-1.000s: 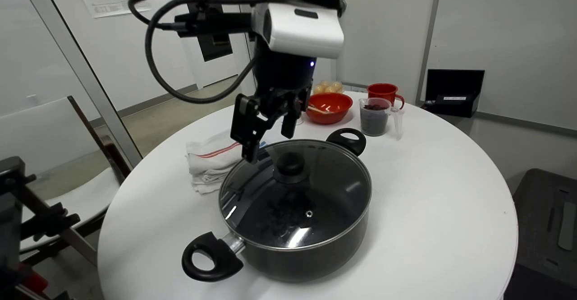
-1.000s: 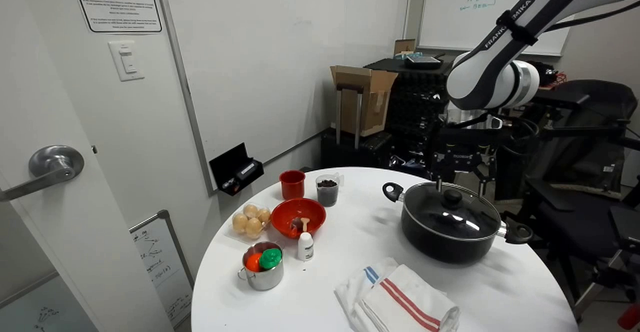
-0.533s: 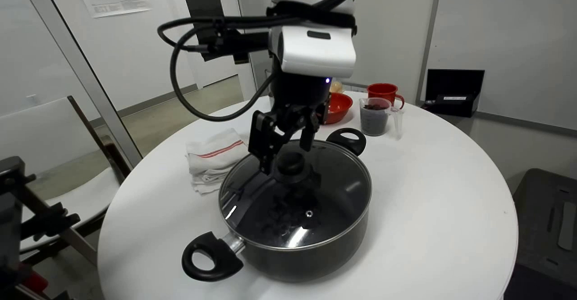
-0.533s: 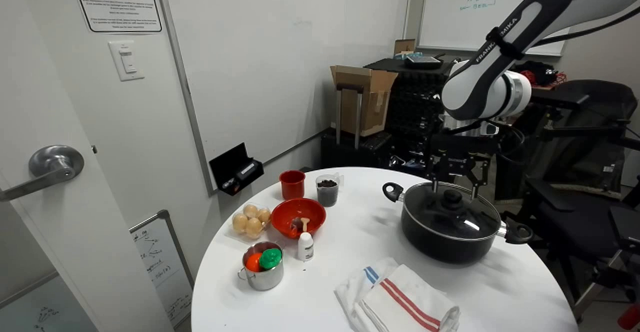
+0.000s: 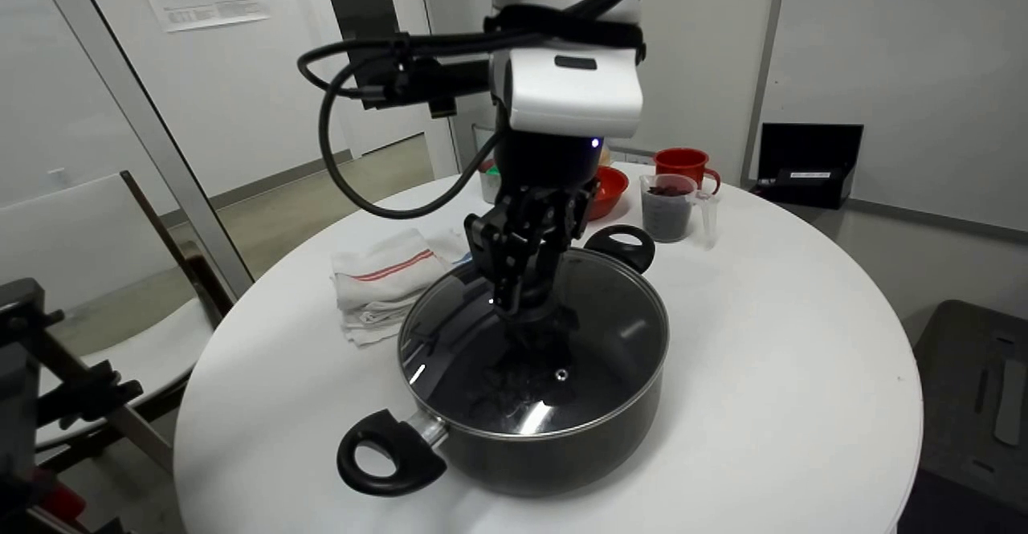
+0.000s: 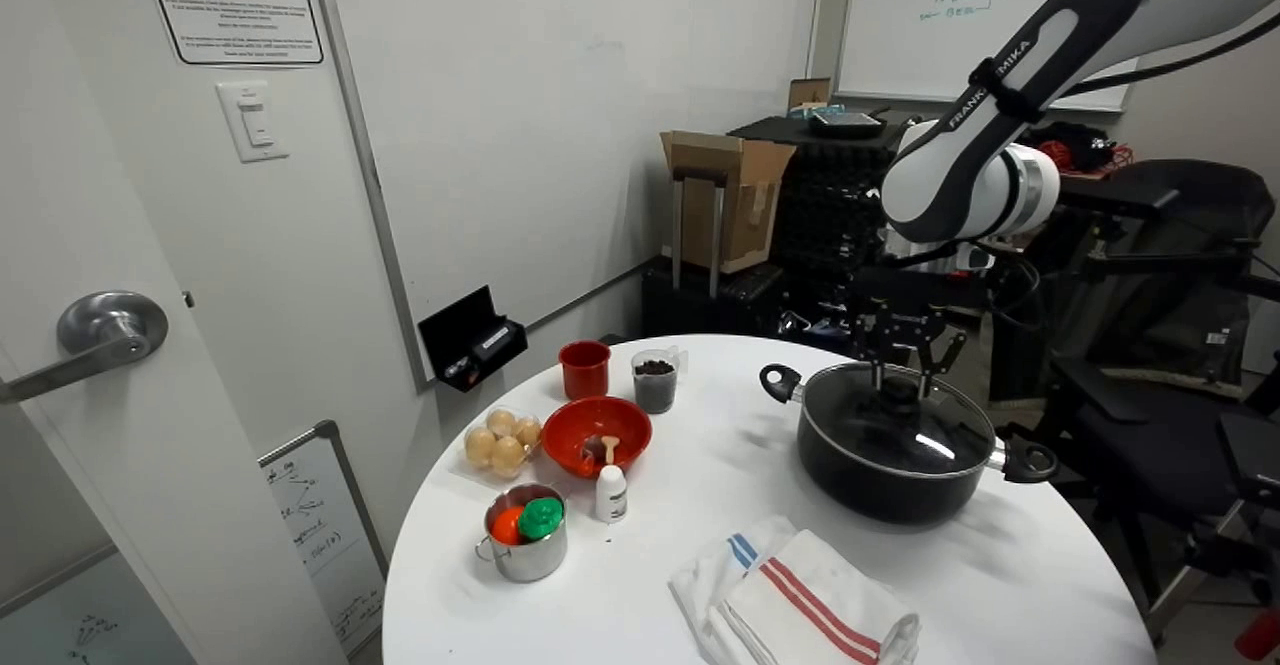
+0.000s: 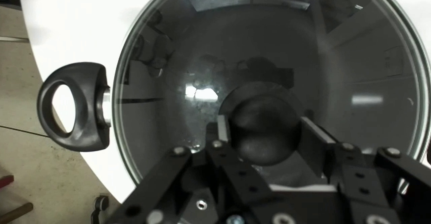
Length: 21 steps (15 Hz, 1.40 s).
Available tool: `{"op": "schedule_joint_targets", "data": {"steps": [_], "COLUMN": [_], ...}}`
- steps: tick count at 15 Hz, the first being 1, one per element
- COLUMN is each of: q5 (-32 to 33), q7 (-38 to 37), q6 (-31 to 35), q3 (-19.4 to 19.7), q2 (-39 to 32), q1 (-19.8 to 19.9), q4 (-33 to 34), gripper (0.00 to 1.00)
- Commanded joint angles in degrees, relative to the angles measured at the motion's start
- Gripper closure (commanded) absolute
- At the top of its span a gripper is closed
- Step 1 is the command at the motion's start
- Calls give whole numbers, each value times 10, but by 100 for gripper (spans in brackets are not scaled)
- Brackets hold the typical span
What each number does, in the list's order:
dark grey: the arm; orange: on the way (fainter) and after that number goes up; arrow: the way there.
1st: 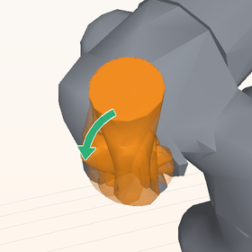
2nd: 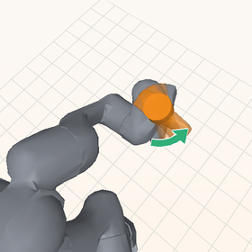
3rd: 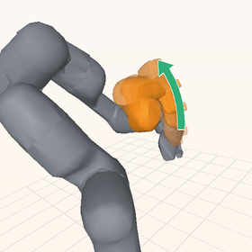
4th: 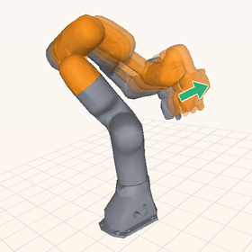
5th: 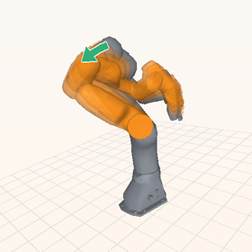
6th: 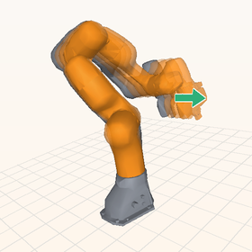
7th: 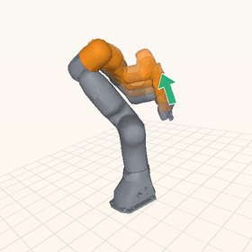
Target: Take the lid off the pot
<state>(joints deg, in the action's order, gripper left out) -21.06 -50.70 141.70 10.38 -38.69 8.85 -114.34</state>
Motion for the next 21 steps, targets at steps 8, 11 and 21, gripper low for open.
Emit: {"op": "schedule_joint_targets", "data": {"steps": [8,11,21], "q5": [1,14,156], "q7": [3,2,10], "q6": [91,114,36], "q3": [6,8,-14], "q2": [89,125,133], "q1": [-28,-45,-142], "q4": [-98,-132,-79], "gripper": [74,74,74]}}
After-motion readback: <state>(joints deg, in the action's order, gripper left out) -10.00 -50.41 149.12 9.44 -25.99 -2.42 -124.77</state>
